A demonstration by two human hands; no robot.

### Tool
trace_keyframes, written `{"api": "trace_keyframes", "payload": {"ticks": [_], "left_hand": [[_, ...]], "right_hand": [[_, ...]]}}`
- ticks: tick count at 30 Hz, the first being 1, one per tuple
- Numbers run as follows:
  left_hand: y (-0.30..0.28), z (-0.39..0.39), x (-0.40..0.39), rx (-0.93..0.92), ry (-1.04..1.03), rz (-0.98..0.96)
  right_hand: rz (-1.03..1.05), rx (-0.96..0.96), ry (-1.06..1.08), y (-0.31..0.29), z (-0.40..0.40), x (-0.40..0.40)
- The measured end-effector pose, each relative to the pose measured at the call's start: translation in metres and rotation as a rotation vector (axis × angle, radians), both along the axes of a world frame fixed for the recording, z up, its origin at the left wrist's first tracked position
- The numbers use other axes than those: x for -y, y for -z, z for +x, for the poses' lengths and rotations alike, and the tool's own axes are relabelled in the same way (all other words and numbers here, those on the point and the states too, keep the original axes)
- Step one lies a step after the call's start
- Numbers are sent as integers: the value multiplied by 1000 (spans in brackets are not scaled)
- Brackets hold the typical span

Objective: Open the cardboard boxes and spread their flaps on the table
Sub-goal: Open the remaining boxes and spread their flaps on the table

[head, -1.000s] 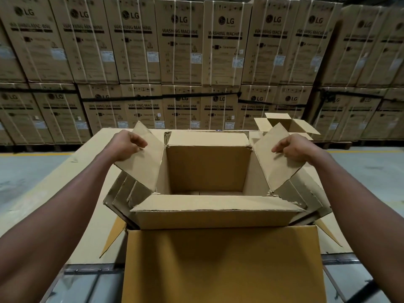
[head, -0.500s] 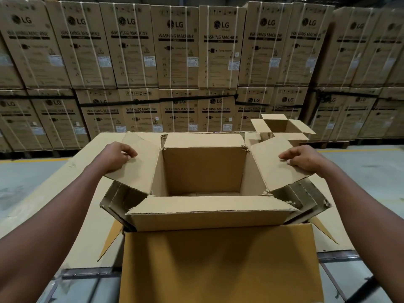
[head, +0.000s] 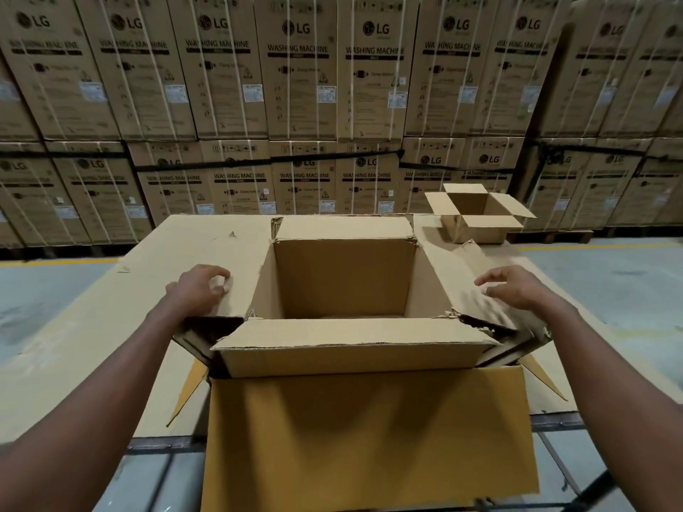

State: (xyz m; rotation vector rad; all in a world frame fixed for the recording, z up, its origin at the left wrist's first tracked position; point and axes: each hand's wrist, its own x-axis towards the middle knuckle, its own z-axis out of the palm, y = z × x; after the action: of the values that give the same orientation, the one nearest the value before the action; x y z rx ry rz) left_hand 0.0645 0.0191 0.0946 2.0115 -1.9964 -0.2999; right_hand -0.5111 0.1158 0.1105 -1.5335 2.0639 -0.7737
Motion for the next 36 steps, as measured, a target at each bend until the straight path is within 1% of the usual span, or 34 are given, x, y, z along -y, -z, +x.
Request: {"api": "trace_keyframes", "payload": {"ticks": [3,6,8,11,13,15,19,24,27,30,33,36], "left_hand": [[9,-6,-17,-106,-10,-131],[3,-16,-38,-326,41,-256],[-10,-28,-53,-476,82,-264],[-34,-49,-75,-597,169,-204],[-51,-63,-89,-616,254,-152],[-68,-77,-102,-594,335,-123],[-96,-110,-125,-536,452,-145],[-107,-171,-148,-582,574,-158],[-105,-222,-159,-589,655,-161],[-99,-287,-178,-647,778,-120],[-78,-355,-202,-755,904,-32],[-43,-425,-223,-843,933,95]], "right_hand": [[-10,6,14,10,9,-7],[-43,16,27,14,20,-16],[-76,64,26,14,28,-26],[-153,117,34,11,41,-45],[-217,153,37,8,50,-59],[-269,209,33,4,56,-74],[-366,306,35,0,60,-105],[-478,411,99,6,43,-144],[-530,445,169,13,27,-169],[-564,485,265,23,7,-197],[-569,533,354,38,-23,-222],[-546,551,431,54,-60,-249]]}}
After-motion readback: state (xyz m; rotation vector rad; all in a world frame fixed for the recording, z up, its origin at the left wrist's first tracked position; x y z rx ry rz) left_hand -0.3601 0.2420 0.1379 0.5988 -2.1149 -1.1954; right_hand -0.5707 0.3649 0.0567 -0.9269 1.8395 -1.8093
